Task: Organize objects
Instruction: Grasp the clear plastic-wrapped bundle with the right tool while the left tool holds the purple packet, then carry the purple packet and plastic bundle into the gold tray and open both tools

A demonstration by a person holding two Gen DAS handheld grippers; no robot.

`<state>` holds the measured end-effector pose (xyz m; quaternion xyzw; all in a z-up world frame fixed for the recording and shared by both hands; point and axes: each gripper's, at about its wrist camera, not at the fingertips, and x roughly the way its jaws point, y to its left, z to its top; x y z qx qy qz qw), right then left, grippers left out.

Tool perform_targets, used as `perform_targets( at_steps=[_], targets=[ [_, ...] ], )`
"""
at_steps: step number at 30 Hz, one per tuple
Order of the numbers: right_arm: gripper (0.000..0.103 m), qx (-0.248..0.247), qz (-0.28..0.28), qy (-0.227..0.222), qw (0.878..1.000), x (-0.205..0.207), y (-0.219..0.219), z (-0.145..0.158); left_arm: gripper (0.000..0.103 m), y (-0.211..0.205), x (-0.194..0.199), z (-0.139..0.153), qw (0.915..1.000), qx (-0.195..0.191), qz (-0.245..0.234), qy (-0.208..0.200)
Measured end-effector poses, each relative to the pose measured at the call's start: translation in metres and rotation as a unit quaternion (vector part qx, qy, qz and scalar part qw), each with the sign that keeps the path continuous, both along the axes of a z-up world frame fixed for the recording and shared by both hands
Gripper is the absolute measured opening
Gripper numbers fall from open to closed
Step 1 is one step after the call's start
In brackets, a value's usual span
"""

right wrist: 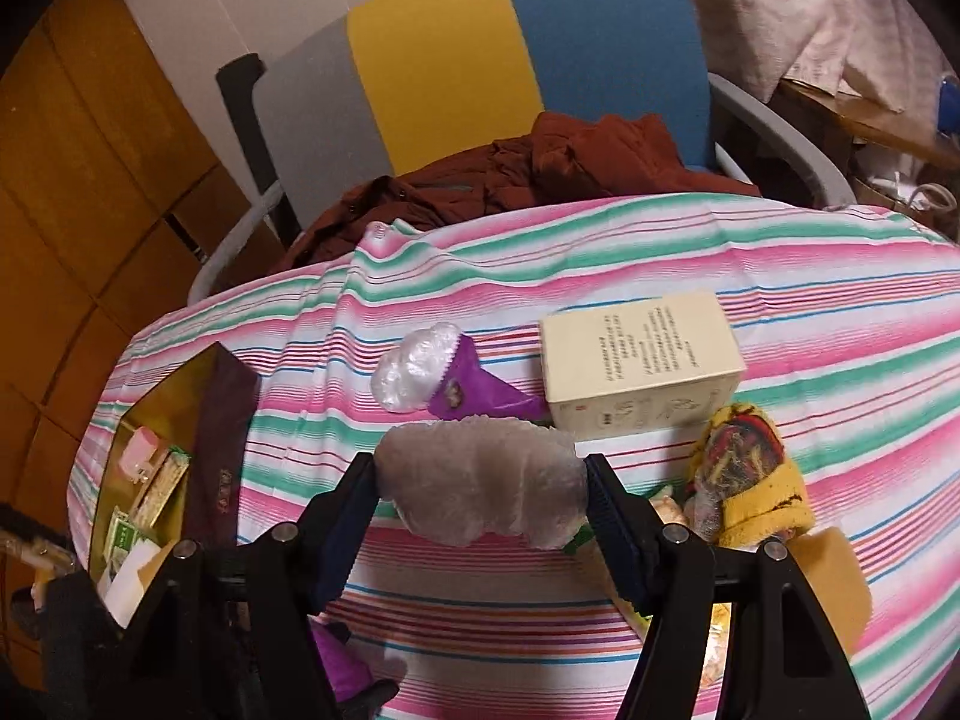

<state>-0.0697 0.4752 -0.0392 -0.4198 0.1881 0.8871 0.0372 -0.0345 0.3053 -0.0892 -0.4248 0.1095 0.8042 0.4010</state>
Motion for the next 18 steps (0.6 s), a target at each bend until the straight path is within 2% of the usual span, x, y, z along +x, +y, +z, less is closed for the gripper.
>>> perform_targets(
  at_steps=[3, 9, 15, 18],
  targets=[
    [0.069, 0.000, 0.016, 0.001, 1.000, -0.001, -0.007, -0.001, 0.036, -0.003, 0.008, 0.015, 0.9998, 0.006, -0.002, 0.018],
    [0.069, 0.017, 0.037, -0.002, 0.999, -0.001, -0.021, -0.002, 0.036, -0.023, 0.012, 0.040, 0.9994, 0.022, 0.015, 0.024],
    [0.069, 0.036, 0.054, -0.025, 0.998, -0.007, -0.035, -0.013, 0.036, -0.063, 0.011, 0.069, 0.9968, 0.038, 0.055, 0.045],
    [0.069, 0.032, 0.061, -0.019, 0.997, -0.004, -0.043, -0.010, 0.036, -0.088, 0.005, 0.078, 0.9945, 0.046, 0.081, 0.048]
  ],
)
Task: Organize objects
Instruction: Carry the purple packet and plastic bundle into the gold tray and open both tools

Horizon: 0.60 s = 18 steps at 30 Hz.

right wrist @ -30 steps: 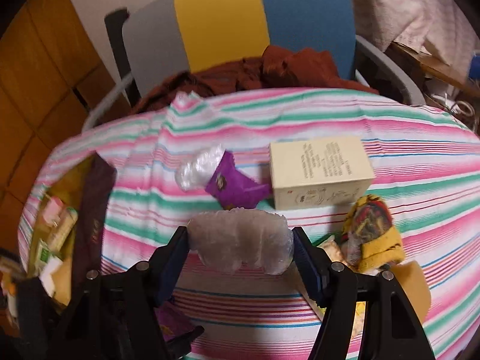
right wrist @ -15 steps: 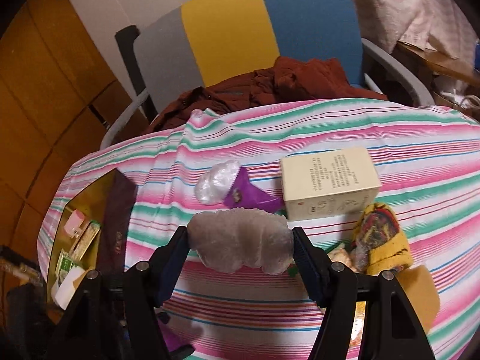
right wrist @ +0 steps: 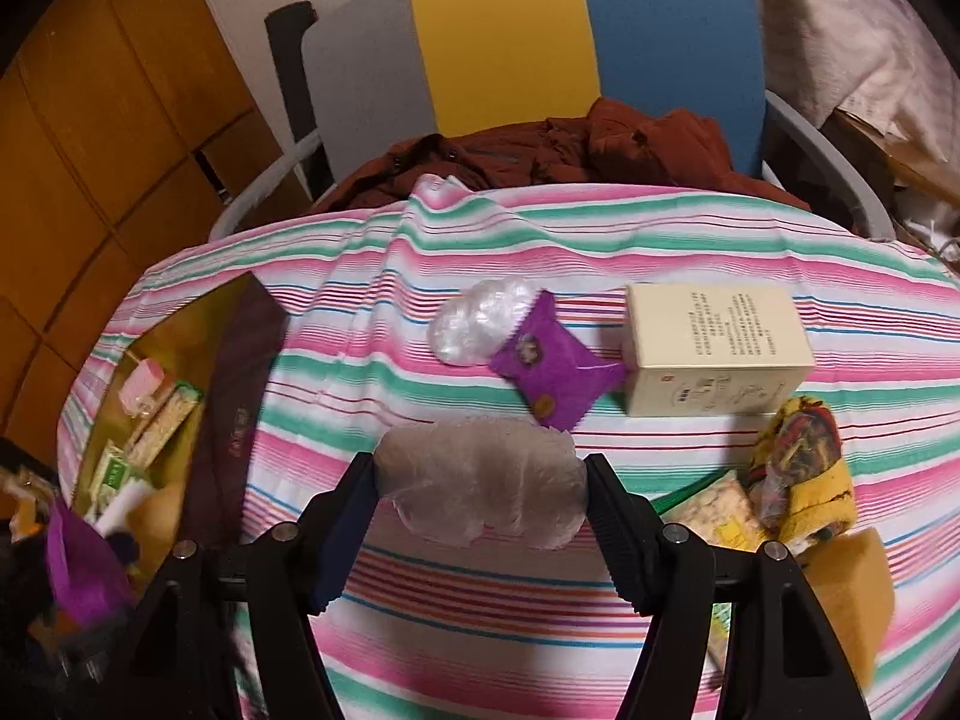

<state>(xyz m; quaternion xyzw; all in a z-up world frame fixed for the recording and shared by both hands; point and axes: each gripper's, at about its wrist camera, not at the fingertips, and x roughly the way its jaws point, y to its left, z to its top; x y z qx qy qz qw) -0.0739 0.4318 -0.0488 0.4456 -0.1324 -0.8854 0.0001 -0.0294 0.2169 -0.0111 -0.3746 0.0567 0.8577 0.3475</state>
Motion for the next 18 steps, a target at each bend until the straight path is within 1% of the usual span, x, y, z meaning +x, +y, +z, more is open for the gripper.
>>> perform_targets(
  at_steps=[4, 9, 14, 18],
  targets=[
    [0.069, 0.002, 0.013, 0.002, 1.000, 0.005, -0.019, 0.006, 0.036, -0.037, -0.014, 0.006, 0.9987, 0.008, 0.051, -0.001],
    [0.070, -0.007, 0.036, 0.023, 0.999, 0.010, -0.053, 0.023, 0.036, -0.085, -0.031, 0.013, 0.9931, 0.019, 0.116, 0.005],
    [0.070, -0.024, 0.064, 0.045, 0.997, 0.009, -0.095, 0.037, 0.036, -0.131, -0.048, 0.005, 0.9832, 0.014, 0.182, -0.003],
    [0.070, -0.027, 0.101, 0.051, 0.993, 0.002, -0.140, 0.044, 0.036, -0.157, -0.055, -0.004, 0.9764, 0.007, 0.215, -0.011]
  ],
)
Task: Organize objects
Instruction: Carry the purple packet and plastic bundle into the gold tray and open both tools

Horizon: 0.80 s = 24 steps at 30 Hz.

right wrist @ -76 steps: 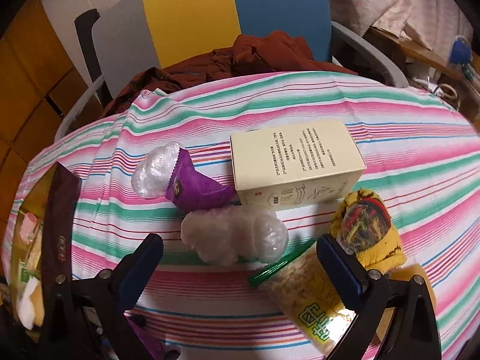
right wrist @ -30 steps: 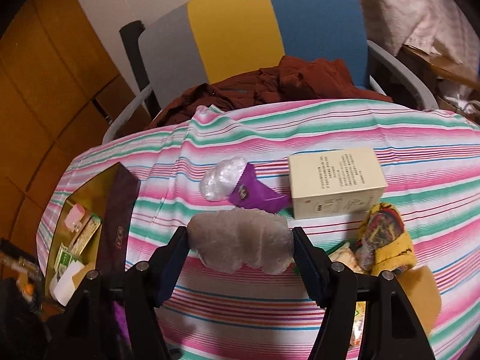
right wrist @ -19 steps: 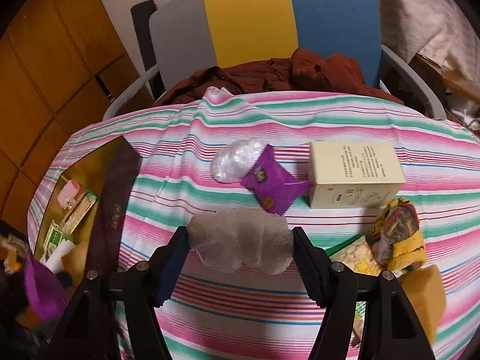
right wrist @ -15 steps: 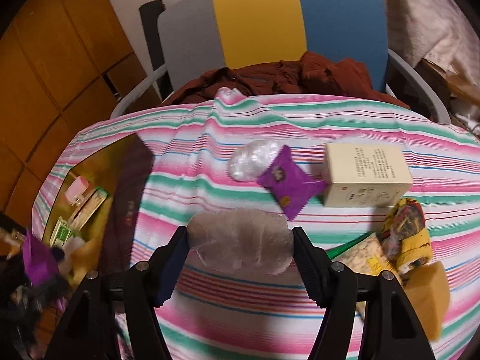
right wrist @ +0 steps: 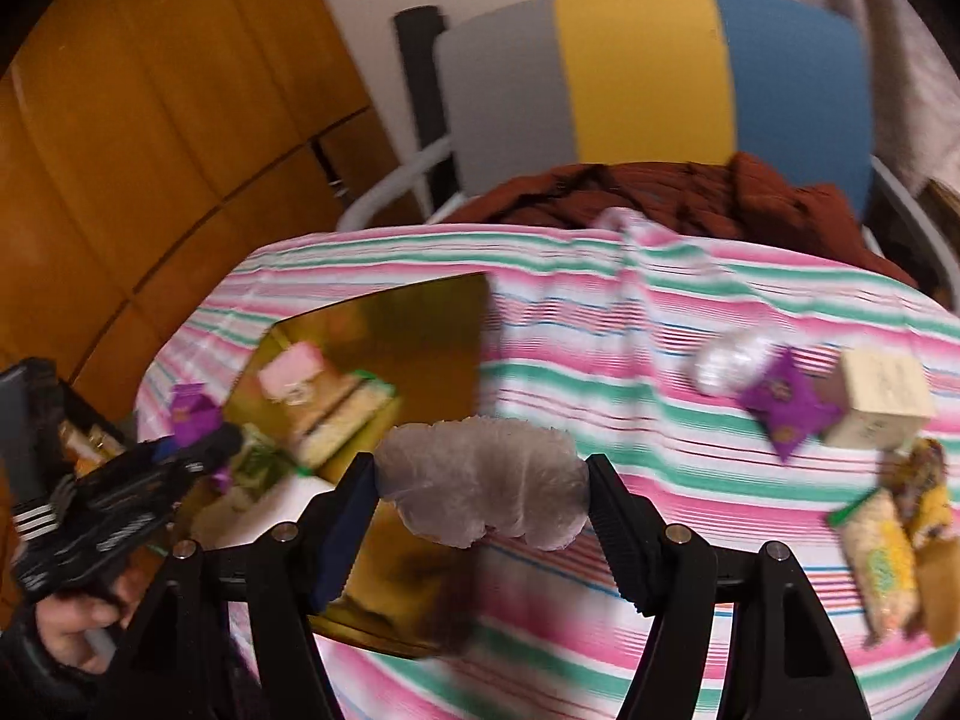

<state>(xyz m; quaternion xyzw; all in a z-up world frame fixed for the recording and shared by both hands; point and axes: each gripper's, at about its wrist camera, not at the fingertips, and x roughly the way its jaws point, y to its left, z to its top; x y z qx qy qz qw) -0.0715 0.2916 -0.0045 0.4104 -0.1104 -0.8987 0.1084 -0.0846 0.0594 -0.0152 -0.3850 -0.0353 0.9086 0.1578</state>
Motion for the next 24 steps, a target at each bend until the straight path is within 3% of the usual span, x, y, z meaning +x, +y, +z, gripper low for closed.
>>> perform_targets(
  at_steps=[6, 10, 17, 24],
  targets=[
    [0.072, 0.006, 0.033, -0.008, 0.999, -0.021, -0.056, 0.000, 0.038, -0.022, -0.022, -0.008, 0.9992, -0.023, 0.032, -0.005],
    [0.093, 0.010, 0.038, -0.005, 0.999, -0.030, -0.079, 0.002, 0.045, -0.034, -0.036, -0.009, 0.9983, -0.026, 0.051, -0.012],
    [0.097, 0.018, 0.045, -0.018, 0.999, -0.025, -0.092, -0.008, 0.045, -0.056, -0.022, -0.018, 0.9966, -0.018, 0.079, -0.018],
    [0.101, 0.042, 0.032, -0.025, 0.998, -0.005, -0.092, -0.020, 0.045, -0.051, -0.003, -0.013, 0.9969, -0.024, 0.075, -0.008]
  ],
)
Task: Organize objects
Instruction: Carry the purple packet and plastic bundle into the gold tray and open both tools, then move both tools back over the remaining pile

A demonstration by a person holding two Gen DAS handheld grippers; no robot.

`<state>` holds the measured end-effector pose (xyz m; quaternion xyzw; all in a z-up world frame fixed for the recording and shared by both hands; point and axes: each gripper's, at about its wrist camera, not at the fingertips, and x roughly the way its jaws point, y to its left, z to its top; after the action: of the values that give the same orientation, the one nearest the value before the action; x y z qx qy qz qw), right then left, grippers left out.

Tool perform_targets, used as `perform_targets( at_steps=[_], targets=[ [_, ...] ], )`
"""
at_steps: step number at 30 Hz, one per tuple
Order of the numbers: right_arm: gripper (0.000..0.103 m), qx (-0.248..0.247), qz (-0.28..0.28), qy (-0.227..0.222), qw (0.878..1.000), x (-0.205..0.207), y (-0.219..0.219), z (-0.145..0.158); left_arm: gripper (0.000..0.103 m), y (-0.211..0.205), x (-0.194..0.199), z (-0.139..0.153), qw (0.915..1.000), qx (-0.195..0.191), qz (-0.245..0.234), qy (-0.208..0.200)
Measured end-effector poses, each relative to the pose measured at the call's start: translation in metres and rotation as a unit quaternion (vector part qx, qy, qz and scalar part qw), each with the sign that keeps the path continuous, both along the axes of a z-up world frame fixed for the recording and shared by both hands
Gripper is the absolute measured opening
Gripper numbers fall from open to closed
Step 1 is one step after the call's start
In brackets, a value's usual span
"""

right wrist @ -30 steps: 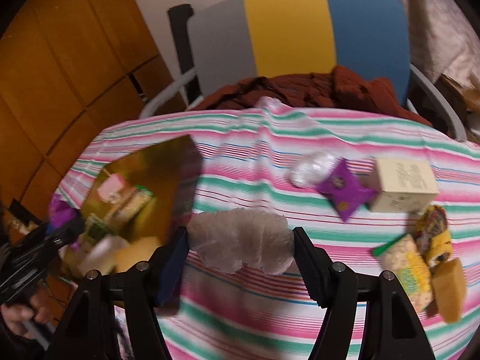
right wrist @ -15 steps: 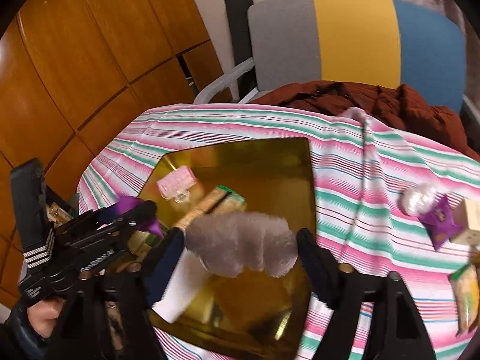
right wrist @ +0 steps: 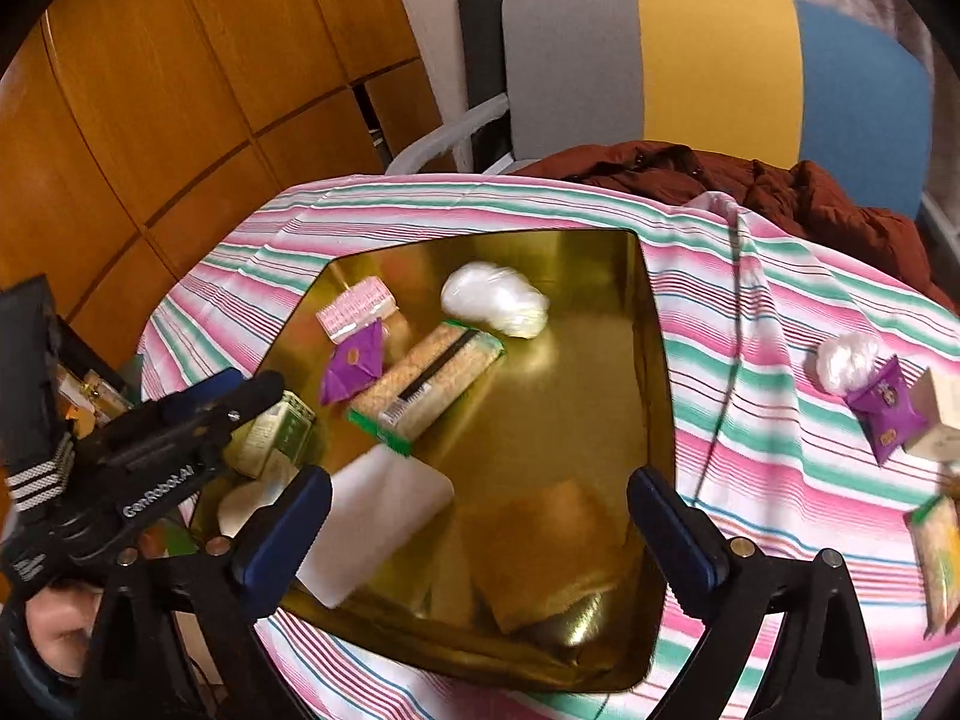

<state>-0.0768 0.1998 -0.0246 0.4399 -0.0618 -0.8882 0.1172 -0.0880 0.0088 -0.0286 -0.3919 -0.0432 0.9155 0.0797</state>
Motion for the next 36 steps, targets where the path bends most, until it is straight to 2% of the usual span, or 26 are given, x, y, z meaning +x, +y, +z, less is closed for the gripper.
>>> perform_targets(
  at_steps=[7, 15, 24, 26, 33, 36],
  targets=[
    [0.103, 0.021, -0.022, 0.020, 0.999, 0.019, 0.004, 0.003, 0.045, 0.014, 0.018, 0.012, 0.9995, -0.012, -0.024, 0.020],
    [0.103, 0.061, -0.035, 0.058, 0.996, 0.032, 0.003, 0.014, 0.045, 0.027, 0.029, 0.016, 0.9988, -0.018, -0.042, 0.021],
    [0.103, 0.100, -0.070, 0.115, 0.986, 0.049, 0.006, 0.023, 0.045, 0.035, 0.037, 0.016, 0.9980, -0.025, -0.053, 0.022],
    [0.103, 0.092, -0.083, 0.117, 0.985, 0.051, 0.010, 0.023, 0.045, 0.037, 0.039, 0.016, 0.9978, -0.027, -0.056, 0.024],
    [0.103, -0.005, -0.096, 0.083, 0.992, 0.050, 0.035, 0.011, 0.045, 0.045, 0.044, 0.017, 0.9966, -0.035, -0.069, 0.030],
    [0.103, -0.003, -0.096, 0.081, 0.992, 0.052, 0.037, 0.008, 0.045, 0.048, 0.045, 0.016, 0.9961, -0.036, -0.074, 0.031]
  ],
)
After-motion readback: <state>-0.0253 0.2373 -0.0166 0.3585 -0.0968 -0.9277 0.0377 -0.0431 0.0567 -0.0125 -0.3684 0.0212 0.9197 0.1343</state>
